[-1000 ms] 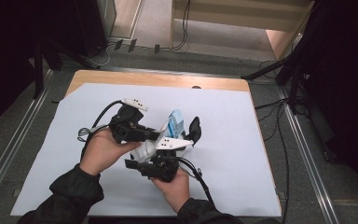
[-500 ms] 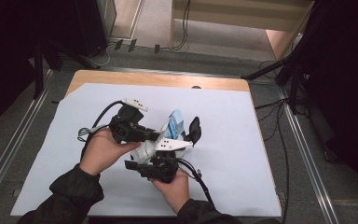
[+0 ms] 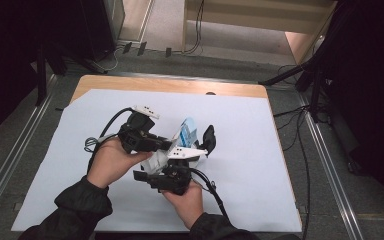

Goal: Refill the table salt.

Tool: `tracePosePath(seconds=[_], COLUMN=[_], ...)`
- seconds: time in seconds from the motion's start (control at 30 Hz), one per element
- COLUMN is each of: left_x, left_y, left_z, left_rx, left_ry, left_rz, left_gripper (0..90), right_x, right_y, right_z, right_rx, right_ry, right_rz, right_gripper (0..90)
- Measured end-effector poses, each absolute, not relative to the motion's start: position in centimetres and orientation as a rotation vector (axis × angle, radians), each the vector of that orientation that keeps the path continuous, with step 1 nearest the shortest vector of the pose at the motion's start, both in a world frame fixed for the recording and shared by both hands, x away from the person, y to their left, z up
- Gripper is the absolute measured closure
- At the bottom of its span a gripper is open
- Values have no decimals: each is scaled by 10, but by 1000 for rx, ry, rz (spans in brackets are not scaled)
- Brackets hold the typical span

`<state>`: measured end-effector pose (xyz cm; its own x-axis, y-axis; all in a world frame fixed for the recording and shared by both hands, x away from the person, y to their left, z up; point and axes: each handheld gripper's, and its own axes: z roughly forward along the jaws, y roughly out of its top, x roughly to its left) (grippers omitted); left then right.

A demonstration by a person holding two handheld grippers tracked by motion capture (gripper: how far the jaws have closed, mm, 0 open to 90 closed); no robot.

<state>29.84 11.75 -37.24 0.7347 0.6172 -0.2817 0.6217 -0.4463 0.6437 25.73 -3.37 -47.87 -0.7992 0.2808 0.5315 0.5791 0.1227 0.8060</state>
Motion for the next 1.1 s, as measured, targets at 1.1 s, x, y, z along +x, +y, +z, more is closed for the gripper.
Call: tracePosePath(seconds=[1.1], left_x=[297], left_y=[116], left_z=[-370], left_rx=[2176], left_ry=[932], left_rz=[-5], left_gripper=[852], right_x=[255], right_y=[-32], right_z=[-478], right_rx=[-845], right_ry=[-2183], right_rz=[-1736], right_gripper=[569])
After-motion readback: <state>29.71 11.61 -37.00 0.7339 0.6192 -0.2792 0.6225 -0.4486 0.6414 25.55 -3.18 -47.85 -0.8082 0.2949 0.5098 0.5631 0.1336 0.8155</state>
